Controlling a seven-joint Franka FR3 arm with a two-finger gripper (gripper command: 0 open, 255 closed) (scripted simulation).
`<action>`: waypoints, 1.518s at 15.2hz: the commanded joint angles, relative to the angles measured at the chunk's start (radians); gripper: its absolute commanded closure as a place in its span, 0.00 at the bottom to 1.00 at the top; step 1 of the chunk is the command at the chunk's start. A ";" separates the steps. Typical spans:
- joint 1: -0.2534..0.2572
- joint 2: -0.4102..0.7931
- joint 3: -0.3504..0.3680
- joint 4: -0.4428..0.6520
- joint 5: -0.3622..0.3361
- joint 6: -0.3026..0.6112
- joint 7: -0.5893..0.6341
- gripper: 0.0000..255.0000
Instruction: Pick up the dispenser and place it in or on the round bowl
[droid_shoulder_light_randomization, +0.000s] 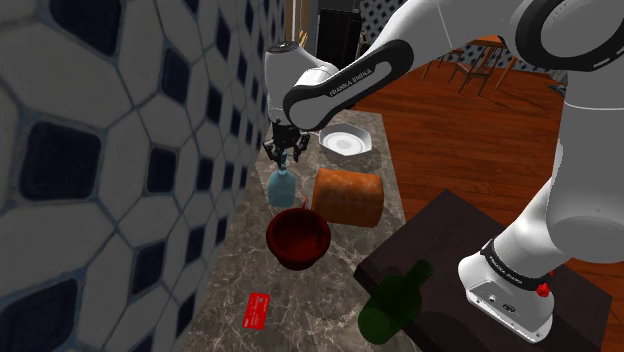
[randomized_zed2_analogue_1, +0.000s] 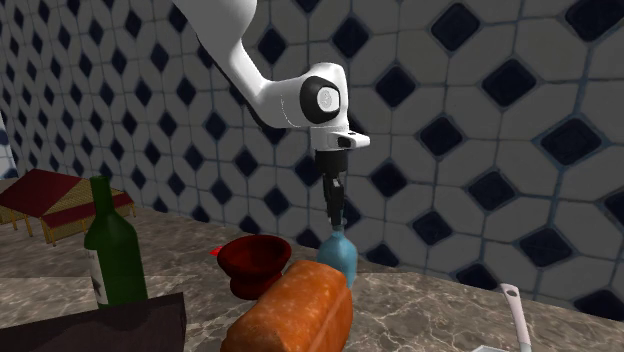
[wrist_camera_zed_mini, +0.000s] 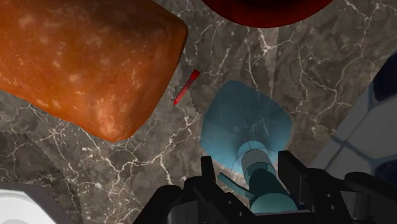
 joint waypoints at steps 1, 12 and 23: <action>0.000 0.000 0.000 0.000 0.000 0.000 0.000 1.00; -0.005 -0.038 0.009 0.015 0.017 -0.050 -0.014 1.00; -0.054 0.102 0.014 0.281 0.125 -0.277 -0.100 0.00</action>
